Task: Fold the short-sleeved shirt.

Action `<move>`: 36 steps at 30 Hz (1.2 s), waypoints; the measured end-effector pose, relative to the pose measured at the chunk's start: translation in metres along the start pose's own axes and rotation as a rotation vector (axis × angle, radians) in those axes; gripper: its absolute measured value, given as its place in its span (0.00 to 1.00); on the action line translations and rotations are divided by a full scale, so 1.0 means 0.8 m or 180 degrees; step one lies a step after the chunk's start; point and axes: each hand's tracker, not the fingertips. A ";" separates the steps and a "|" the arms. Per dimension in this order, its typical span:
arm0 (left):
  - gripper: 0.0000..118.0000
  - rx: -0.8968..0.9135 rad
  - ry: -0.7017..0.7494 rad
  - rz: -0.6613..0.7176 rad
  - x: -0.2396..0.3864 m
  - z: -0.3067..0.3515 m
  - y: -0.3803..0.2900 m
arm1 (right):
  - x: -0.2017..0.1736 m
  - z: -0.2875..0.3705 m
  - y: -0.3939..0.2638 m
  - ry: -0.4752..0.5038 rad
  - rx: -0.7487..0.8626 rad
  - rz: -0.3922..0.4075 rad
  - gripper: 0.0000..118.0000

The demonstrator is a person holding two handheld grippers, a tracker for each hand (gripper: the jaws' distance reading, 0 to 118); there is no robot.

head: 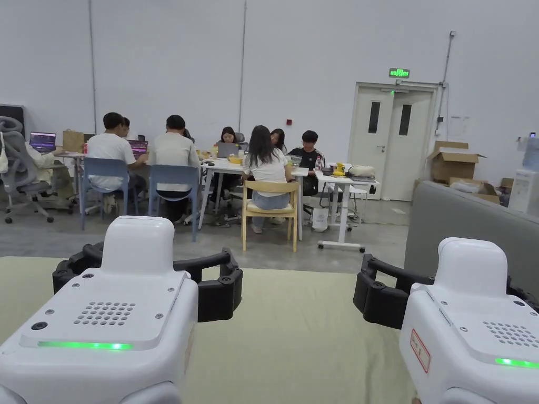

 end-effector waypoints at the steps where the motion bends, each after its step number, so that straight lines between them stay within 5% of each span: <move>1: 1.00 0.0002 -0.0004 -0.0012 0.001 0.000 0.000 | 0.000 0.000 0.000 -0.0004 0.0004 -0.0002 1.00; 36: 1.00 0.0032 -0.0037 -0.0023 0.004 0.008 0.005 | -0.002 0.007 0.008 0.0017 0.0022 -0.0005 1.00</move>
